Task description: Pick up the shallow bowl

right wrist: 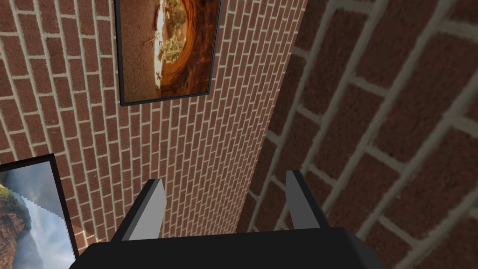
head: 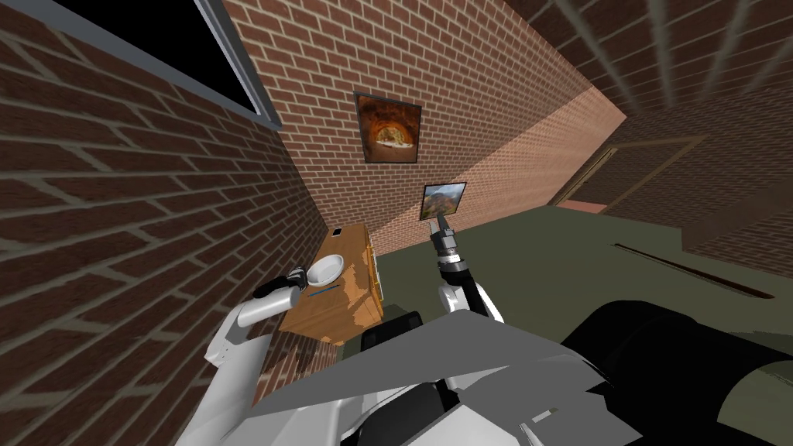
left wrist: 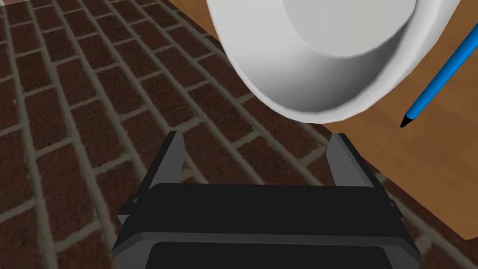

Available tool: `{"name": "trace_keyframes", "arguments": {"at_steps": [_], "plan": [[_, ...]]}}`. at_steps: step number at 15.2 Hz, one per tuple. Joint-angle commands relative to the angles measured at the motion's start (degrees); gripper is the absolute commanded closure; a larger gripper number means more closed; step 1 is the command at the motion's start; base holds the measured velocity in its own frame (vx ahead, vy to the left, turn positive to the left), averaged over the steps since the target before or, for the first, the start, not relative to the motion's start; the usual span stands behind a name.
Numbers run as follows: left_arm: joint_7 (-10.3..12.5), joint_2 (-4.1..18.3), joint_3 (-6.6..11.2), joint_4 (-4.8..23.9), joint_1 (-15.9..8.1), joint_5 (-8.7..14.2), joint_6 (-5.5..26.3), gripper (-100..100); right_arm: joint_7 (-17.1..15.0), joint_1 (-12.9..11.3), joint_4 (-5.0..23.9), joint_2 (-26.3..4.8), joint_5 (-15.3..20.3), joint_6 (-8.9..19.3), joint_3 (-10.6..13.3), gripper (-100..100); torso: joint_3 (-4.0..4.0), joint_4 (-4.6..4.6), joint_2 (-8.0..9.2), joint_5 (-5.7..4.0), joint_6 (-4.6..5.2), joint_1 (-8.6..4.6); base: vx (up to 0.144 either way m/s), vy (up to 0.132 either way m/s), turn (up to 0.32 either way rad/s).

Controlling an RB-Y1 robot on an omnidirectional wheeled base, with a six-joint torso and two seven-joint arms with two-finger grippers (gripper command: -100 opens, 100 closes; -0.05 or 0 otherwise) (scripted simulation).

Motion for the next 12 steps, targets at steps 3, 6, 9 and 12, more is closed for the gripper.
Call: {"name": "trace_keyframes", "arguments": {"at_steps": [3, 6, 9, 12], "plan": [[0.1, 0.2, 0.91, 2.1, -1.9, 0.2, 4.9, -100, 0.0, 0.0, 0.0, 0.0, 0.0, 0.0, 0.0, 0, -0.01, 0.0, -0.02, 0.0, -0.02, -0.02, -0.008, 0.009, -0.037], [0.2, 0.3, 1.57, 3.6, -3.2, 0.4, 8.0, -100, 0.0, 0.0, 0.0, 0.0, 0.0, 0.0, 0.0, 0, -0.01, 0.0, -0.02, -0.01, -0.01, -0.03, -0.011, 0.011, -0.078], [0.2, 0.4, 2.2, 5.1, -4.5, 0.5, 11.4, -100, 0.0, 0.0, 0.0, 0.0, 0.0, 0.0, 0.0, 0, -0.01, 0.0, -0.02, 0.0, -0.01, -0.01, -0.01, 0.013, -0.071], [0.3, 0.5, 2.81, 6.6, -5.8, 0.7, 14.4, -100, 0.0, 0.0, 0.0, 0.0, 0.0, 0.0, 0.0, 0, -0.02, -0.01, -0.03, 0.0, -0.01, -0.02, -0.008, 0.012, -0.071]]}}
